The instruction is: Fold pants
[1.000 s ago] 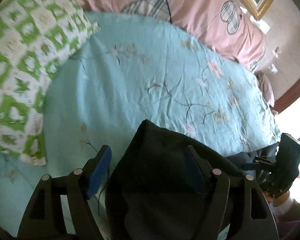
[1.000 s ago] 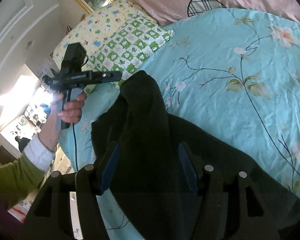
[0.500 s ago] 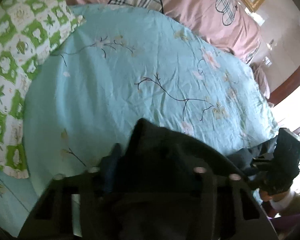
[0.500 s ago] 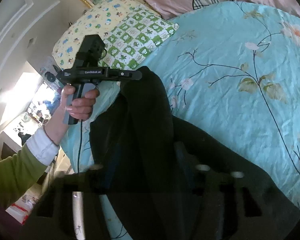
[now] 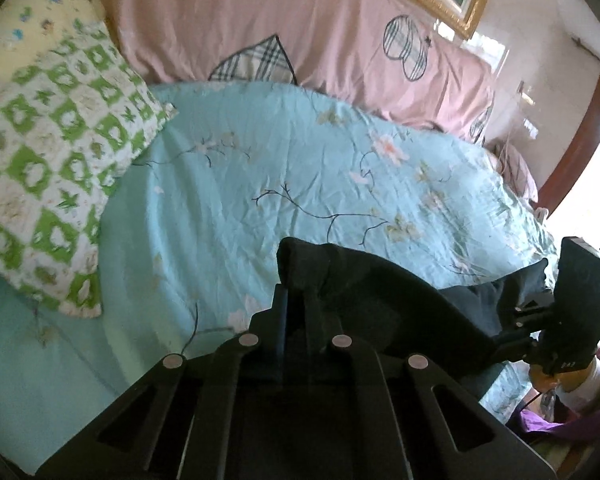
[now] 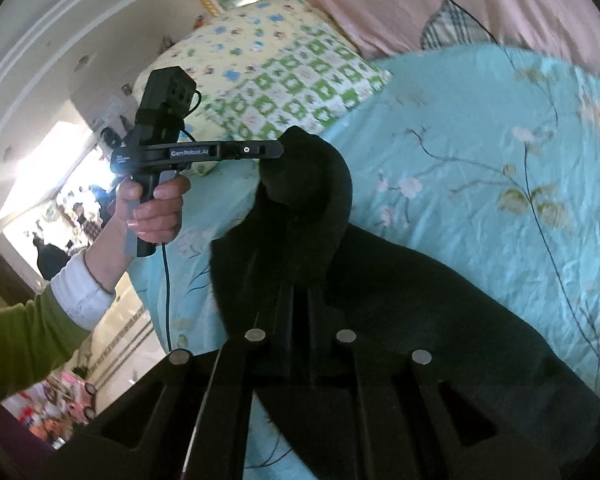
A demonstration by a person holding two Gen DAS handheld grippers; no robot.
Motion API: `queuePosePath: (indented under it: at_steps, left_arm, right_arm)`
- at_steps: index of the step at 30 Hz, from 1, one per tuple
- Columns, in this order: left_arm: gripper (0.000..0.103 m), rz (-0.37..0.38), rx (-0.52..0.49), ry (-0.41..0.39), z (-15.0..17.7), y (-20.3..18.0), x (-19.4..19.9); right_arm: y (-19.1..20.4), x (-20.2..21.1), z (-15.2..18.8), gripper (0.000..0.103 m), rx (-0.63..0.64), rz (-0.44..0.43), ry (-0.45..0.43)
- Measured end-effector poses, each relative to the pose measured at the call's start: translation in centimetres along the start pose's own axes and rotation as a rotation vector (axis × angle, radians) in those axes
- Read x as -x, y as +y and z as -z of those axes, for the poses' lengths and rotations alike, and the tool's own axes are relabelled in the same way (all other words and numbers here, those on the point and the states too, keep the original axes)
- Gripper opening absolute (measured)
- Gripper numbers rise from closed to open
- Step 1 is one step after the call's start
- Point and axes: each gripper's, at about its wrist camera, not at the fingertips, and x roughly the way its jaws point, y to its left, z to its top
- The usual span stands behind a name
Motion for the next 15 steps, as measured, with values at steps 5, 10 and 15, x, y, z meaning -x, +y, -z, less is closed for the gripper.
queuePosePath:
  at_steps: [5, 10, 15]
  left_arm:
    - [0.005, -0.044, 0.043, -0.083, 3.0, -0.2, 2.6]
    - [0.005, -0.095, 0.091, -0.141, 6.9, -0.6, 4.0]
    - [0.004, -0.129, 0.148, -0.149, 9.7, -0.3, 4.0]
  right_arm:
    - [3.3, 0.8, 1.5, 0.007, 0.135, 0.044, -0.003]
    - [4.5, 0.0, 3.2, 0.007, 0.187, 0.067, 0.029]
    - [5.3, -1.3, 4.7, 0.007, 0.228, 0.093, 0.057]
